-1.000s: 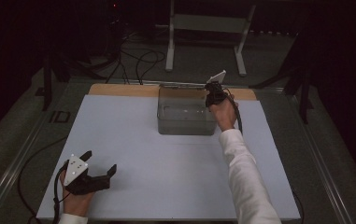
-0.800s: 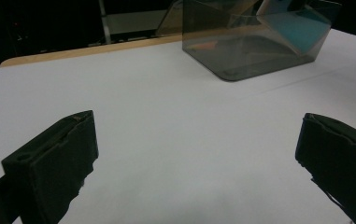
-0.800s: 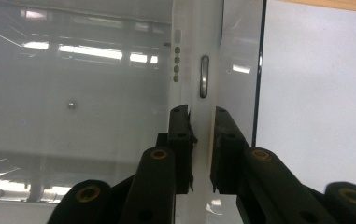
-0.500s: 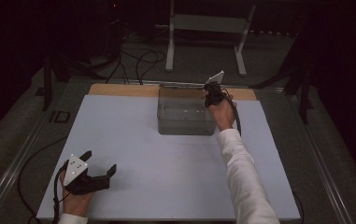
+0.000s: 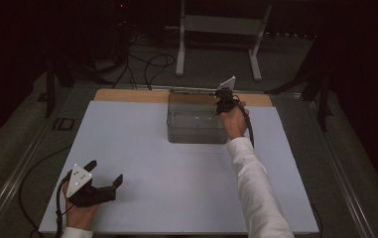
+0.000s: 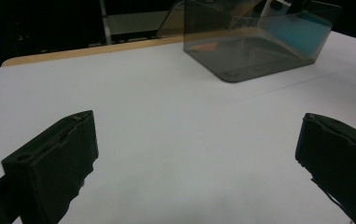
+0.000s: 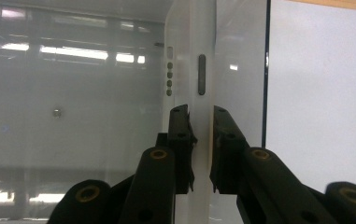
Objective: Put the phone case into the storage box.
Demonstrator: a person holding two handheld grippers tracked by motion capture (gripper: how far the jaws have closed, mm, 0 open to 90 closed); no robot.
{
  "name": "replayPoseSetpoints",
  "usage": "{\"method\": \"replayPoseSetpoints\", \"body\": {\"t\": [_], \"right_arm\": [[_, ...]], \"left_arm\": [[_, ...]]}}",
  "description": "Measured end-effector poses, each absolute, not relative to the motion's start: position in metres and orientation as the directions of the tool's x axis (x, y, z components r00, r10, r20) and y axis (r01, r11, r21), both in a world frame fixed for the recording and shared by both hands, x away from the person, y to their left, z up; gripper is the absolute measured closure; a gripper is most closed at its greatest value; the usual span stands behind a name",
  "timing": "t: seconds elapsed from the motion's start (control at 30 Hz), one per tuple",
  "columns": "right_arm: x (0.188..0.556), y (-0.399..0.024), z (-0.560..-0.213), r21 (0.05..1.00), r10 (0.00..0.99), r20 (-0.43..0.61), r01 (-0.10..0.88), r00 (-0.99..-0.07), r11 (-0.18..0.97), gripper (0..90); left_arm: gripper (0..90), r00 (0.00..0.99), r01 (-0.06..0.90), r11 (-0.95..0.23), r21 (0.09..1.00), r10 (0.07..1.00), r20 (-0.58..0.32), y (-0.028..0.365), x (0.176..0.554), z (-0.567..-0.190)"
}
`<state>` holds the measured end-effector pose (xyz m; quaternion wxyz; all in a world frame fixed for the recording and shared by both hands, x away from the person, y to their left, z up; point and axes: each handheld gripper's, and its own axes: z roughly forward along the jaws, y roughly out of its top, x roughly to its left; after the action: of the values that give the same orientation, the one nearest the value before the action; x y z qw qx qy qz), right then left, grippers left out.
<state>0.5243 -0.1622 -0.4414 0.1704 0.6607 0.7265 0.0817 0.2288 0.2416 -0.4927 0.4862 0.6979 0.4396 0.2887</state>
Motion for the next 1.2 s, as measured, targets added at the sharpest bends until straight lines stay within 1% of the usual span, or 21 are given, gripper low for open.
{"method": "replayPoseSetpoints", "body": {"t": [0.83, 1.07, 1.1, 1.2], "right_arm": [[0.5226, -0.1617, -0.4431, 0.355, 0.988, -0.139, 0.928, -0.067, 0.113, 79.1], [0.5214, -0.1606, -0.4437, 0.361, 0.986, -0.145, 0.924, -0.079, 0.127, 76.4], [0.5205, -0.1594, -0.444, 0.366, 0.984, -0.152, 0.92, -0.091, 0.142, 74.2], [0.5196, -0.158, -0.4438, 0.371, 0.982, -0.158, 0.916, -0.101, 0.154, 71.8]], "left_arm": [[0.1, 0.449, 0.334, -0.146, 0.931, 0.893, -0.021, 0.241, 0.2284, -0.493], [0.1, 0.449, 0.335, -0.146, 0.931, 0.893, -0.021, 0.2405, 0.2284, -0.4932], [0.1, 0.449, 0.336, -0.148, 0.93, 0.893, -0.02, 0.2404, 0.2283, -0.4932], [0.1, 0.449, 0.336, -0.147, 0.93, 0.893, -0.02, 0.2405, 0.2282, -0.4931]]}}
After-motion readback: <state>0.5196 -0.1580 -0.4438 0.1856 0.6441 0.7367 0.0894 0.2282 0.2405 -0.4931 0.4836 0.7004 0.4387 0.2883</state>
